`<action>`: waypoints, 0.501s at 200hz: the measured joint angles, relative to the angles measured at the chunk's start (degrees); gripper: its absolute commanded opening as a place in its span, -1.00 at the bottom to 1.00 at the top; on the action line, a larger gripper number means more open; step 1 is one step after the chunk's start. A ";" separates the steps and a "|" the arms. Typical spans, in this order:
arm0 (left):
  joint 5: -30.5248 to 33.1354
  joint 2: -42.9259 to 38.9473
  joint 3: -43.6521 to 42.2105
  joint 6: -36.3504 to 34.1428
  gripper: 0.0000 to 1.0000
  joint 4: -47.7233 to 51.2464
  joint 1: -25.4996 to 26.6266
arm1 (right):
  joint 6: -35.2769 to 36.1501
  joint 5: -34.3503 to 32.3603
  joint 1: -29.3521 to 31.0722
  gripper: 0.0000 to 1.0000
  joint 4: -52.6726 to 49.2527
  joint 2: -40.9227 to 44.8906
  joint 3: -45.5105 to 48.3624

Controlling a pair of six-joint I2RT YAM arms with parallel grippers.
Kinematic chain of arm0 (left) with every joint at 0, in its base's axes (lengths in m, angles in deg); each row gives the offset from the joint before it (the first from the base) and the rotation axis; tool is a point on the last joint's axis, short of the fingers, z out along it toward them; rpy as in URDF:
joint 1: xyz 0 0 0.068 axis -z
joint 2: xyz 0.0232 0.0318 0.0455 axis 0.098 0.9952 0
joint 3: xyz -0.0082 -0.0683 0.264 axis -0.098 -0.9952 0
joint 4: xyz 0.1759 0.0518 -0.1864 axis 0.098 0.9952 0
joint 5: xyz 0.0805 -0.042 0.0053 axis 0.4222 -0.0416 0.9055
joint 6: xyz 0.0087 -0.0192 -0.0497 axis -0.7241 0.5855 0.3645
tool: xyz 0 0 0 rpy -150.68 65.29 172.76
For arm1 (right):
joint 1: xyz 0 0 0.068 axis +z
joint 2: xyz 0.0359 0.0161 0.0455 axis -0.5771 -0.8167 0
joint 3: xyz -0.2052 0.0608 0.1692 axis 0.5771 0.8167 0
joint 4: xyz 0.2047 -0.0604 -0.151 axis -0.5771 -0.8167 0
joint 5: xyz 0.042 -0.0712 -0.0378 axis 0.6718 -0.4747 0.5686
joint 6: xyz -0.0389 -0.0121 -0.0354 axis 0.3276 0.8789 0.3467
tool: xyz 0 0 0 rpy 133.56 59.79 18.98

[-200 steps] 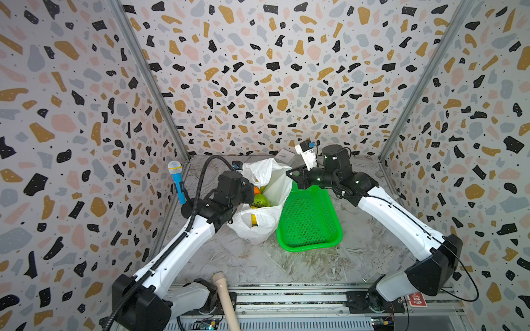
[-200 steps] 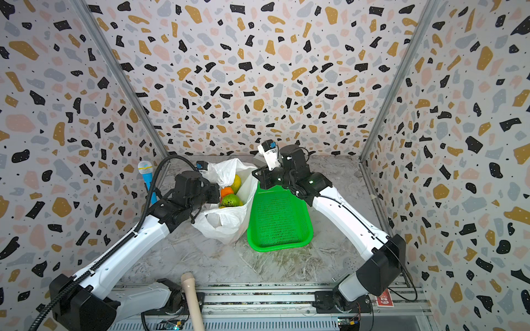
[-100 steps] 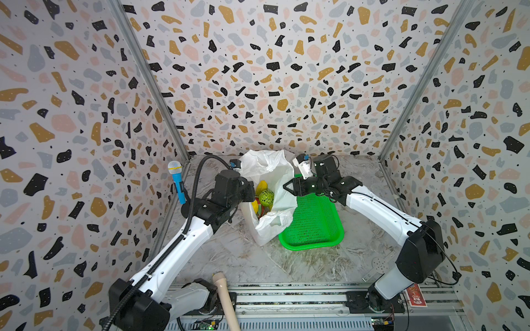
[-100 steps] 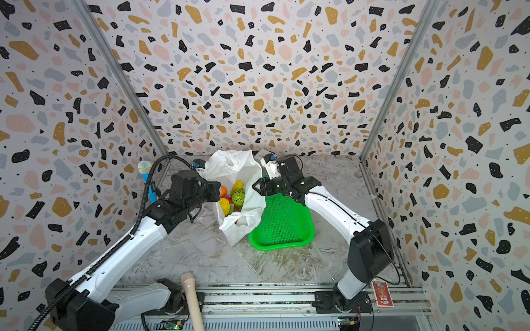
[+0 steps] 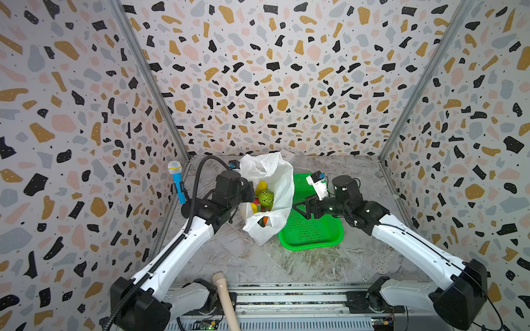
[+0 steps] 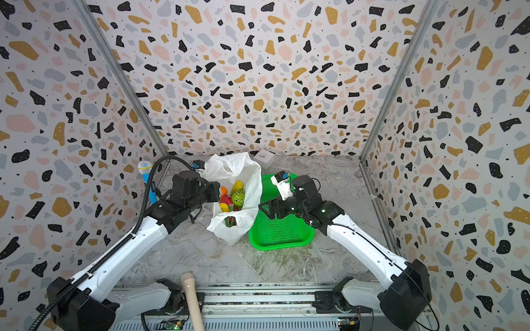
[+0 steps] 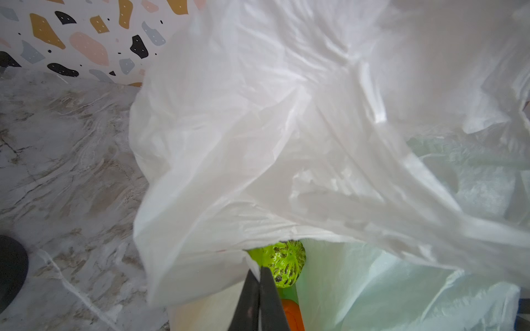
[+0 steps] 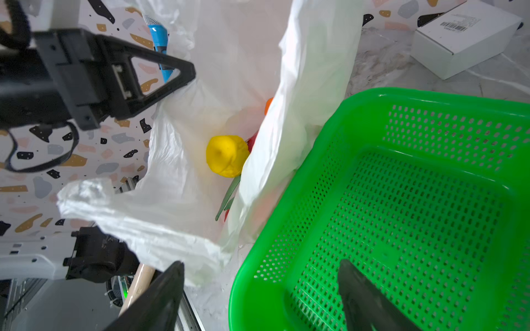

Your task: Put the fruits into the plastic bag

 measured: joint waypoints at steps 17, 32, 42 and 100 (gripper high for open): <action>0.11 0.00 -0.15 0.00 -1.00 -0.02 0.00 | 0.94 0.26 2.45 0.80 0.37 2.32 2.34; 0.15 0.00 -0.22 0.00 -1.00 0.00 0.00 | 1.75 0.59 5.88 0.81 1.36 2.19 3.72; 0.15 0.00 -0.24 0.00 -1.00 0.00 0.00 | 2.05 0.83 7.96 0.81 2.38 1.01 4.57; 0.20 -0.02 -0.24 -0.02 -1.00 0.02 0.00 | 3.45 1.84 13.42 0.81 10.21 -12.31 5.25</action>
